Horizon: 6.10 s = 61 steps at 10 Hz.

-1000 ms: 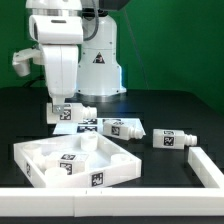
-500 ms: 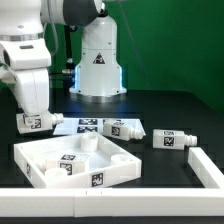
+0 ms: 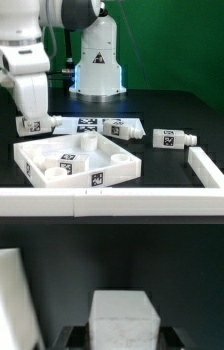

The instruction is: Assemble square table

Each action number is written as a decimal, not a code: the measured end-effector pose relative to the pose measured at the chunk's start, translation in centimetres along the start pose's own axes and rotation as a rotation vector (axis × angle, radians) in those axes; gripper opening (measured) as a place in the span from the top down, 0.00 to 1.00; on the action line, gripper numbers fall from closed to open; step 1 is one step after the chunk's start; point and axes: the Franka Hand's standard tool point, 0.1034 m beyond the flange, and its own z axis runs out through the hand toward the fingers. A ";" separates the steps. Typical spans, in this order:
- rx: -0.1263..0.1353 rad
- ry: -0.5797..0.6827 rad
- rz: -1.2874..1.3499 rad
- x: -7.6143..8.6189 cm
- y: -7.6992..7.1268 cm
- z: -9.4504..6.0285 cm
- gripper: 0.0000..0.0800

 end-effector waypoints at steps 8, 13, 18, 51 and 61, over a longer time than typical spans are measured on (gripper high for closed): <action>-0.046 -0.046 0.286 -0.6 2.0 -3.4 0.21; -0.052 -0.052 0.556 0.3 6.5 -4.6 0.19; -0.069 0.009 0.949 -0.1 9.9 -5.0 0.19; -0.020 0.134 1.951 5.3 18.4 0.1 0.93; -0.047 0.036 2.143 8.3 19.8 0.2 0.91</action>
Offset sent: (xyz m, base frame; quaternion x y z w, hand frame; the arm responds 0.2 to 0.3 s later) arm 0.0000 0.0000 0.0000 0.0000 0.0000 0.0000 1.0000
